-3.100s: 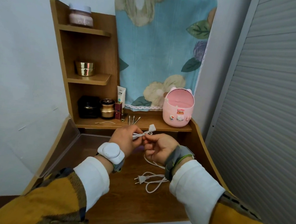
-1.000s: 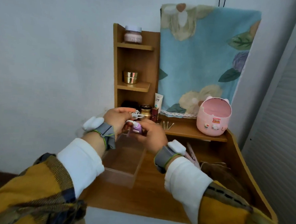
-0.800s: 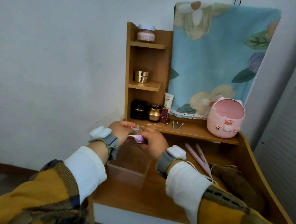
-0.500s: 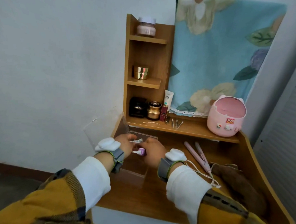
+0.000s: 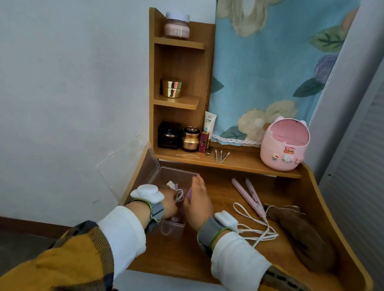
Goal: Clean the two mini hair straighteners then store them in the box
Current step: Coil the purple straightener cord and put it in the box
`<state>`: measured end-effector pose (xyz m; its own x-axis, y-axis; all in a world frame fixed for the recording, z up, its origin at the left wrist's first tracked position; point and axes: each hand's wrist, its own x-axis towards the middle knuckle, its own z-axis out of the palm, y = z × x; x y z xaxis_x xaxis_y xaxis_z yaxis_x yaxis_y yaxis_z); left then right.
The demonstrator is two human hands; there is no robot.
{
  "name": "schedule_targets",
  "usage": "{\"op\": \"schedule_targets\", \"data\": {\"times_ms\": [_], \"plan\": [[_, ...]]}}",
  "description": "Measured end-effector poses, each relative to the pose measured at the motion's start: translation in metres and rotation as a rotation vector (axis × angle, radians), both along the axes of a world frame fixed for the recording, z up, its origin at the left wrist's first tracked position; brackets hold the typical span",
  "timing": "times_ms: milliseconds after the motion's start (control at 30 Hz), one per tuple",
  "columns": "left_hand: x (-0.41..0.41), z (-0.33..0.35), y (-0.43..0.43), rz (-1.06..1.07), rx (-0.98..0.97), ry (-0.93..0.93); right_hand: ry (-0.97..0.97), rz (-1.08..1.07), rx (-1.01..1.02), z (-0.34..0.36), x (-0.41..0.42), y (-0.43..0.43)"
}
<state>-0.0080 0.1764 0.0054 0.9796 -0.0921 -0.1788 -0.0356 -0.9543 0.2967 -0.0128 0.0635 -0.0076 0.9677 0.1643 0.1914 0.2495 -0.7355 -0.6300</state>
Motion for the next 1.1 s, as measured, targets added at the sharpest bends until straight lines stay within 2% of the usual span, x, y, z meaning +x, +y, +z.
{"op": "schedule_targets", "data": {"times_ms": [100,333,467,600,933,1100], "plan": [[0.001,-0.003,0.000,0.017,0.069,-0.001,0.042,-0.061,0.067,-0.004,0.000,0.004],[0.002,-0.005,0.008,0.012,0.061,0.005,0.097,0.023,0.171,-0.008,0.000,0.013],[-0.001,-0.013,0.009,0.013,0.120,0.051,0.165,0.032,0.281,-0.008,0.000,0.014],[0.000,-0.008,0.002,0.015,0.026,0.037,0.204,0.050,0.382,-0.008,-0.002,0.002],[0.004,0.027,-0.002,0.103,-0.066,-0.143,0.204,0.012,0.347,0.004,-0.003,-0.015],[0.006,0.054,-0.048,0.048,-0.130,-0.251,0.128,-0.037,0.307,0.025,0.003,-0.057]]}}
